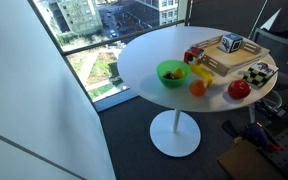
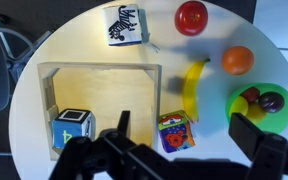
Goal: Pick up the block at the bottom right of the wooden crate and then put it on the table
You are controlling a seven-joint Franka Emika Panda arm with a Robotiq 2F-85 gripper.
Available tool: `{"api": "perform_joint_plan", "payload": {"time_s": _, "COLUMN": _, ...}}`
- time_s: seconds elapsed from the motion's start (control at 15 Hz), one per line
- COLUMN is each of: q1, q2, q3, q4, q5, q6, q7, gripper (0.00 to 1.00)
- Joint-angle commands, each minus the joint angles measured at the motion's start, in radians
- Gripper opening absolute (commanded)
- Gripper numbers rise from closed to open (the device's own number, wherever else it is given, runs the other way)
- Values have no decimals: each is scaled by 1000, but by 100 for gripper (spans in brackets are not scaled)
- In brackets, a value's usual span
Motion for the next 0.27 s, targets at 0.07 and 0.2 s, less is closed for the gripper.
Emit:
{"api": "perform_joint_plan", "payload": {"time_s": 0.07, "q1": -9, "q2": 0, "q3": 8, "q4": -1, "q5": 3, "q6": 1, "q7": -2, "gripper": 100}}
{"api": "perform_joint_plan", "payload": {"time_s": 0.2, "q1": -9, "q2": 0, "q3": 8, "q4": -2, "q5": 3, "q6": 1, "q7": -2, "gripper": 100}}
